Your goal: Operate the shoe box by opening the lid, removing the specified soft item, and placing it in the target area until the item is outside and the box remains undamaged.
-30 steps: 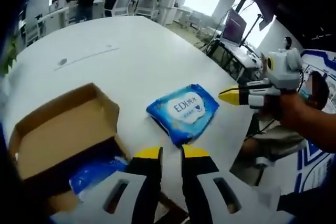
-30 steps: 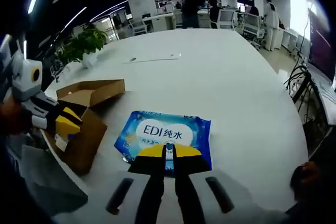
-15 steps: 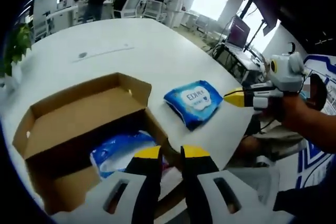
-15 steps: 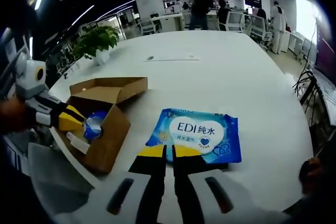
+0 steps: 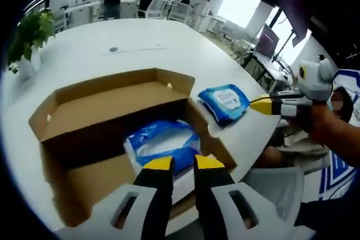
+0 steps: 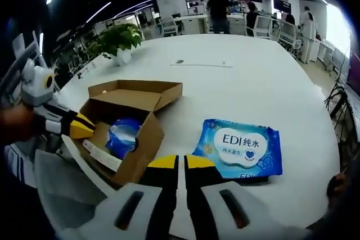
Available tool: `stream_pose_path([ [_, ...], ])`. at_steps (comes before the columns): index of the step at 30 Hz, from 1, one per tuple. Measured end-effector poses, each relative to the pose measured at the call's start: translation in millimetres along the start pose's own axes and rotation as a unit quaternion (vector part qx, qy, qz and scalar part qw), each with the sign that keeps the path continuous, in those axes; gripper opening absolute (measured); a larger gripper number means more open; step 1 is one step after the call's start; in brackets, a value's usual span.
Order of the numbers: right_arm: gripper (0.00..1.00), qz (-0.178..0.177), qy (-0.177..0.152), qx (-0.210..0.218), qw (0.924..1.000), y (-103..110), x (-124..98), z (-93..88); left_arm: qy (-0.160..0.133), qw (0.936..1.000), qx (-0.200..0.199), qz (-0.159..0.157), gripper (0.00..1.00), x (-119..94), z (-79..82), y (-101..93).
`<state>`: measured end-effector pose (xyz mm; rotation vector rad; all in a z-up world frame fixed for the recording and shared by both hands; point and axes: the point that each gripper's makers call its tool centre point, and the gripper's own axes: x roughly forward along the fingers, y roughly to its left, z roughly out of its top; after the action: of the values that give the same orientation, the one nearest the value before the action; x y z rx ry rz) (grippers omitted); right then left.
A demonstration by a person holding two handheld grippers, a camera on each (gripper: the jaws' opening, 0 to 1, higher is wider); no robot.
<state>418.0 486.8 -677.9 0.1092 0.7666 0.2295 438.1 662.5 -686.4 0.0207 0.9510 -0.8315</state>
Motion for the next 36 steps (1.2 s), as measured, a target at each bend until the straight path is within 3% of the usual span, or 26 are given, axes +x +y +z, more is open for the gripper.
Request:
stream_pose_path([
  [14, 0.03, 0.023, 0.013, -0.023, 0.9994, 32, 7, -4.5, -0.002, 0.9989, -0.026, 0.040, 0.12, -4, -10.2, 39.5],
  [26, 0.02, 0.037, 0.016, -0.027, 0.9988, 43, 10, -5.7, -0.004, 0.9975, -0.044, 0.055, 0.13, 11, -8.4, 55.0],
  [36, 0.02, 0.041, 0.021, -0.027, 0.9986, 44, 11, -10.2, 0.018, 0.9971, -0.035, 0.065, 0.13, 25, -12.9, 67.0],
])
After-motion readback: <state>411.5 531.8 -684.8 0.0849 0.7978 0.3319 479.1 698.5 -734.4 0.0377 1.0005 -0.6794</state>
